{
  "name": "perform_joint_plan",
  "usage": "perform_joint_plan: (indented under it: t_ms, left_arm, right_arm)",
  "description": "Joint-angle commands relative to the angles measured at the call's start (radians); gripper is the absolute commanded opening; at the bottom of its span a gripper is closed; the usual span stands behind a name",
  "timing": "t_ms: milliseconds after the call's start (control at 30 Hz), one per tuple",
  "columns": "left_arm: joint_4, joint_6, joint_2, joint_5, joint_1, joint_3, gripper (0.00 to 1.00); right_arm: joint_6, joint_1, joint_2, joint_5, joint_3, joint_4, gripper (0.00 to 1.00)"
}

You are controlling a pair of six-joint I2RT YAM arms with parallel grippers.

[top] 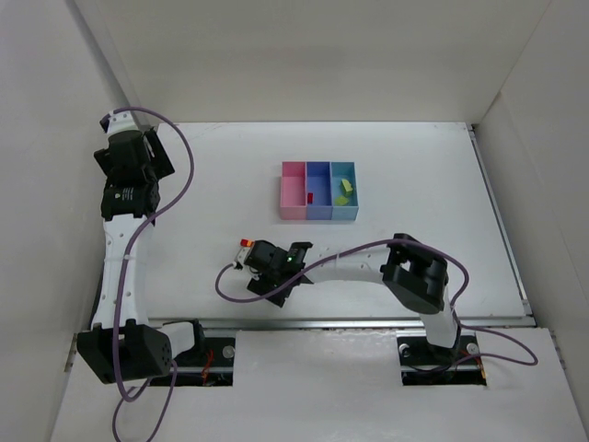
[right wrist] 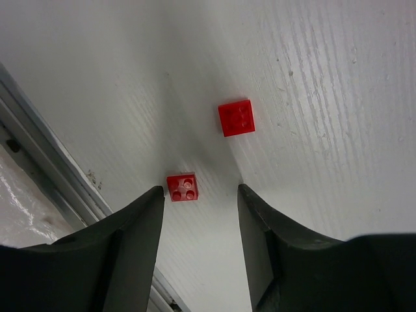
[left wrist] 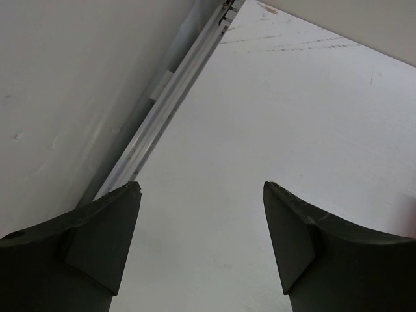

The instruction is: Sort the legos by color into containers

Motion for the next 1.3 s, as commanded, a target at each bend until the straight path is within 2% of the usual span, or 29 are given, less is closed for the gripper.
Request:
perform_joint_plan:
  t_ms: [0,400,600,800,1067,1267]
  left_arm:
    - [0.037,0.013,-0.009,-0.011,0.003,-0.011,0.74]
    - [0.037,0.013,0.0,-0.021,0.003,-0.011,0.74]
    - [0.037,0.013,0.0,-0.03,0.003,-0.011,0.75]
    - [0.037,0.013,0.0,-0.04,0.003,-0.011,0.75]
    - [0.037,0.013,0.0,-0.04,0.003,-0.011,0.75]
    - [0.037,0.013,0.01,-0.04,0.003,-0.011,0.75]
  right_arm:
    - [-0.007,0.013,0.019,-0.007,0.015,0.022,0.55]
    - [0.031,0.013,0.03,0.024,-0.005,0.022,0.37]
    - [0.059,0.013,0.03,0.024,-0.015,0.033,0.17]
    - [0.068,0.013,0.02,0.042,-0.005,0.033,0.05]
    - [0.163,0.013,-0.009,0.075,0.016,0.024,0.0]
    - [0.209,-0.006,-0.045,0.075,0.025,0.034,0.0]
